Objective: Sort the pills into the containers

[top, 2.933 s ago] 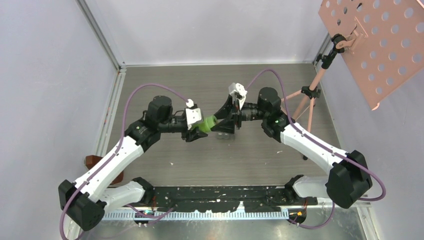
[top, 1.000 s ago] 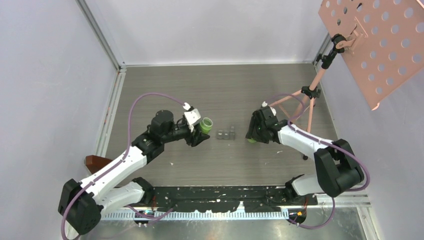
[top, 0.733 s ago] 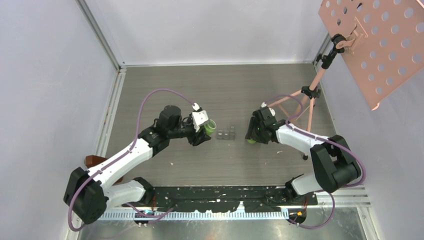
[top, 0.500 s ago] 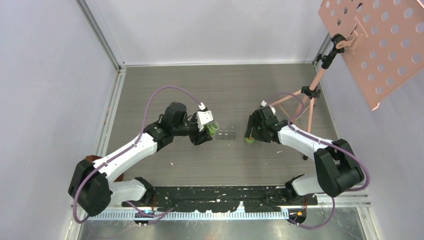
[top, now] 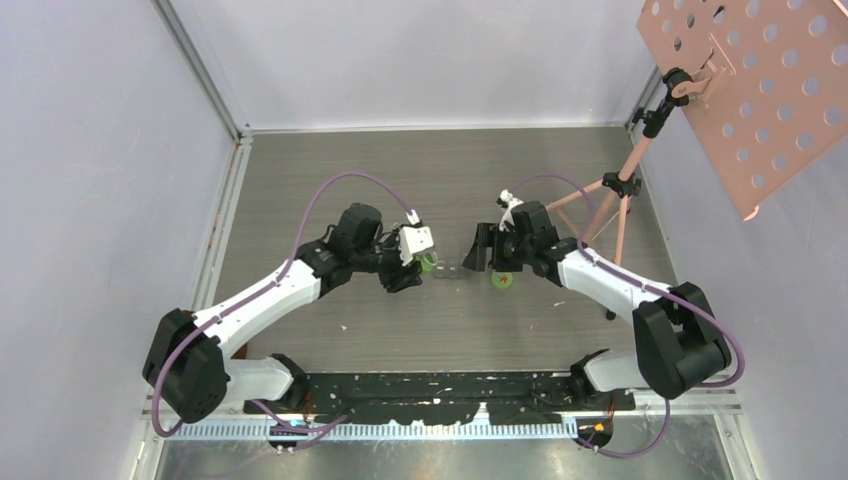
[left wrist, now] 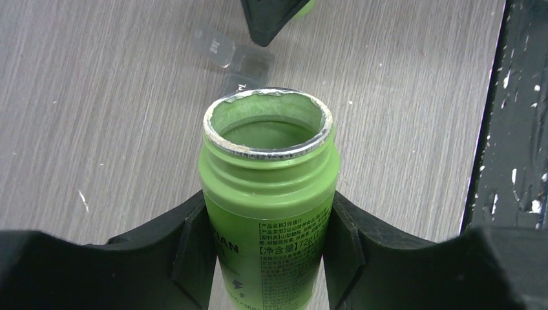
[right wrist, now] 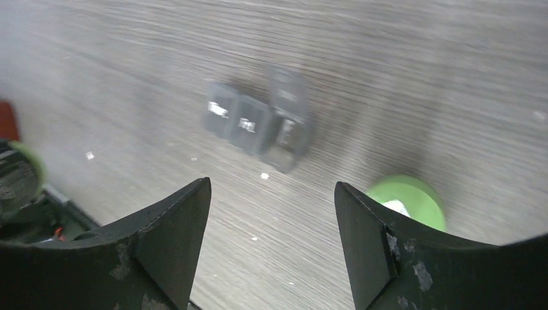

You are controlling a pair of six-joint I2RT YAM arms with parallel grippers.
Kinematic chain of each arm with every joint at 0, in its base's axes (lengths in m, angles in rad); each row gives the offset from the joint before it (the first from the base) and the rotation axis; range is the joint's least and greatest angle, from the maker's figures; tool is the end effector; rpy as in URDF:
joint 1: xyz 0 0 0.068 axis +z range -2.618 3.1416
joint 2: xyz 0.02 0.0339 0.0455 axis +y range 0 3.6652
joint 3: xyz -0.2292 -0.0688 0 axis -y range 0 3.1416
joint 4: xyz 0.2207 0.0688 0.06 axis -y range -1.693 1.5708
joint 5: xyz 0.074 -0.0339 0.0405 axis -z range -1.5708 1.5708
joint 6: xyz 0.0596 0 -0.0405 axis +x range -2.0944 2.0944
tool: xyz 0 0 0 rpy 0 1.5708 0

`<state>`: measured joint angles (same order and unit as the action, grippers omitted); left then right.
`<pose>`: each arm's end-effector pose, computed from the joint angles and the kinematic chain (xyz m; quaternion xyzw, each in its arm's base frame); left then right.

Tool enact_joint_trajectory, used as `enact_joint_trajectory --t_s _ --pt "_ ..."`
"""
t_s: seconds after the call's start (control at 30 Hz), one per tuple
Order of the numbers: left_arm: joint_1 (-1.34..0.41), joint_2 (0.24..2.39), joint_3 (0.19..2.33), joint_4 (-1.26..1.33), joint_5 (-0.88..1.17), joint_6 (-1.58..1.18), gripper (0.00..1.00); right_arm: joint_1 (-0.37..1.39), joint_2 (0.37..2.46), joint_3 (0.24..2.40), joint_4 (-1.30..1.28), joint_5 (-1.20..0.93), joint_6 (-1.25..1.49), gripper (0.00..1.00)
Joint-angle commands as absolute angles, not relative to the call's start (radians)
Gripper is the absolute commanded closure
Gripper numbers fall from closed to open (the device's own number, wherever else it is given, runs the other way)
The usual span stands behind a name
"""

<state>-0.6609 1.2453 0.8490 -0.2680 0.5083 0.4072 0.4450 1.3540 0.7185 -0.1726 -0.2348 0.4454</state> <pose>0.1975 -0.1903 0.2231 0.5377 0.6929 -0.2778 0.3918 0.2423 0.1309 0.1592 -0.0434 0.9218 0.2573 0.2868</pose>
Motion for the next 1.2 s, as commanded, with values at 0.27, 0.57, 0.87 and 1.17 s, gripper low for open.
enact_joint_trajectory --t_s 0.27,0.57,0.87,1.17 --pt "-0.682 1.231 0.92 -0.319 0.468 0.49 1.0 0.406 1.486 0.8 0.108 -0.484 0.444 0.26" --pt "-0.682 1.227 0.919 -0.314 0.468 0.493 1.0 0.38 1.499 0.778 0.148 -0.451 0.395 0.28" --pt "-0.681 1.207 0.914 -0.315 0.463 0.492 1.0 0.344 1.563 0.719 0.257 -0.448 0.44 0.3" --pt "-0.681 1.201 0.914 -0.314 0.459 0.489 1.0 0.34 1.631 0.693 0.346 -0.527 0.453 0.33"
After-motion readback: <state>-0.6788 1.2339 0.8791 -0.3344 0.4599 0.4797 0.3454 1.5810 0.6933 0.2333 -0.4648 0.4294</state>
